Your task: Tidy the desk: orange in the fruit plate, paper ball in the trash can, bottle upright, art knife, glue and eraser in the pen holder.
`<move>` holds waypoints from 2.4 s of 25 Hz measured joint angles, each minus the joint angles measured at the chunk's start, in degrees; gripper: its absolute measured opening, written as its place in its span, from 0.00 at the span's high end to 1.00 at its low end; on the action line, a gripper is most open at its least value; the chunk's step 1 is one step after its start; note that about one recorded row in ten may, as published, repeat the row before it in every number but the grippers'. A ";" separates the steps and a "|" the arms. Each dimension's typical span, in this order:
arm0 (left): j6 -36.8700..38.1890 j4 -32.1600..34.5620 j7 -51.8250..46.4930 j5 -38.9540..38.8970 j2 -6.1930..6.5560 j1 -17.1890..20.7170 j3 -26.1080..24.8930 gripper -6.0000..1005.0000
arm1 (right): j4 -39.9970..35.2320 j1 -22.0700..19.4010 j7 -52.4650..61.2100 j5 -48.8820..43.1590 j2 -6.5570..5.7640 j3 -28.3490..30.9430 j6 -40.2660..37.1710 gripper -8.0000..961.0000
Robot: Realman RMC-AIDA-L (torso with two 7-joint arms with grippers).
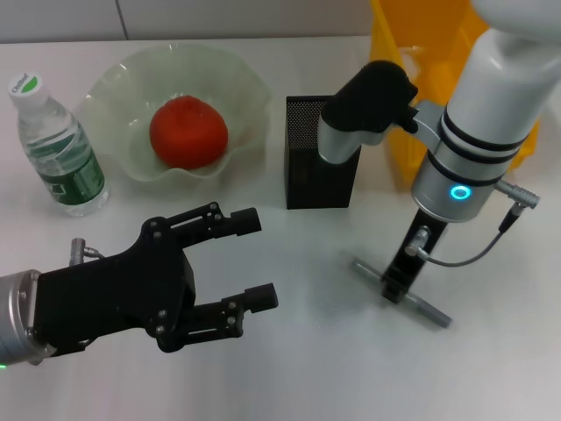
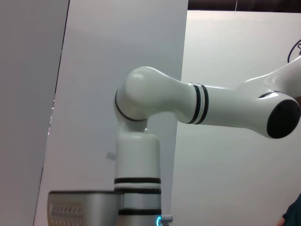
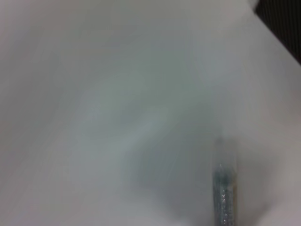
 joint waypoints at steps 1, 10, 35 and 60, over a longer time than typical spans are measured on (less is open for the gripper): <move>0.00 0.00 0.00 0.00 0.00 0.00 0.00 0.25 | -2.51 -1.27 0.00 0.12 -0.03 0.10 -0.12 0.84; 0.00 0.00 0.00 0.00 0.07 0.42 -0.03 0.25 | -26.41 -17.77 -7.71 5.61 -0.30 8.20 3.13 0.85; -0.14 -0.09 0.00 0.00 -0.10 0.09 0.17 0.25 | 25.07 -23.06 -94.70 70.19 -0.36 37.96 7.64 0.84; -0.24 -0.09 0.53 -0.01 -0.08 0.53 0.18 0.25 | 26.26 -21.42 -98.25 70.60 -0.16 30.09 18.80 0.46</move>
